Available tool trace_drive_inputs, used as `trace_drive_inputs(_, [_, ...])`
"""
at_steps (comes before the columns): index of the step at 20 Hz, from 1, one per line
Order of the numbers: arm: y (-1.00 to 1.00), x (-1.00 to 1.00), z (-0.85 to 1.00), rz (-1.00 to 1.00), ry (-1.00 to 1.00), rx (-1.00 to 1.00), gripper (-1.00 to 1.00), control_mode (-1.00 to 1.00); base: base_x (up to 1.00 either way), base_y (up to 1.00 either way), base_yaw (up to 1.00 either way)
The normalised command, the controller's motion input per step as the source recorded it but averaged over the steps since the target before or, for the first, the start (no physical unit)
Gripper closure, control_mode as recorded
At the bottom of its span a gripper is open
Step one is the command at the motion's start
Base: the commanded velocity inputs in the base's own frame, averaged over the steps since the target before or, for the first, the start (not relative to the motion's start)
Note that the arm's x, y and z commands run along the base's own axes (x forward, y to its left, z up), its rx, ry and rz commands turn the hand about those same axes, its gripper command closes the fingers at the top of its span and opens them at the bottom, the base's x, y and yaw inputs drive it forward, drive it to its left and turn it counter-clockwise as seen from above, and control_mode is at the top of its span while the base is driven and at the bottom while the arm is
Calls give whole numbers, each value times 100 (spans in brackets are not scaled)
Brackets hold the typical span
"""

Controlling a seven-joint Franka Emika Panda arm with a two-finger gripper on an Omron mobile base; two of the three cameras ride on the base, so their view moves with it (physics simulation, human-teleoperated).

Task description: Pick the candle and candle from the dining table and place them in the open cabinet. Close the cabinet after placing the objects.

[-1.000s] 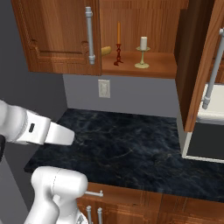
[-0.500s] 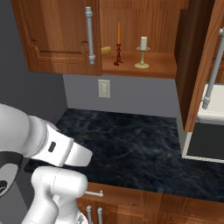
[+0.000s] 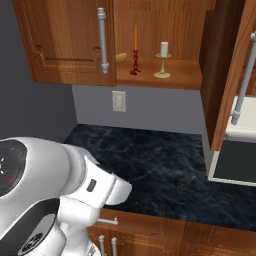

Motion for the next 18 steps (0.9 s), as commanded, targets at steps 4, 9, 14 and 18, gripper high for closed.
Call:
trace_drive_inputs(4, [-32, -19, 0, 0, -17, 8, -100, -100, 0, 0, 0])
trace_drive_inputs(9, [-40, -10, 0, 0, -13, 9, -100, -100, 0, 0, 0])
trace_drive_inputs(14, [-48, 5, 0, 0, -8, 12, -100, -100, 0, 0, 0])
trace_drive_inputs(18, [-47, 18, 0, 0, -8, 15, -100, -100, 0, 0, 0])
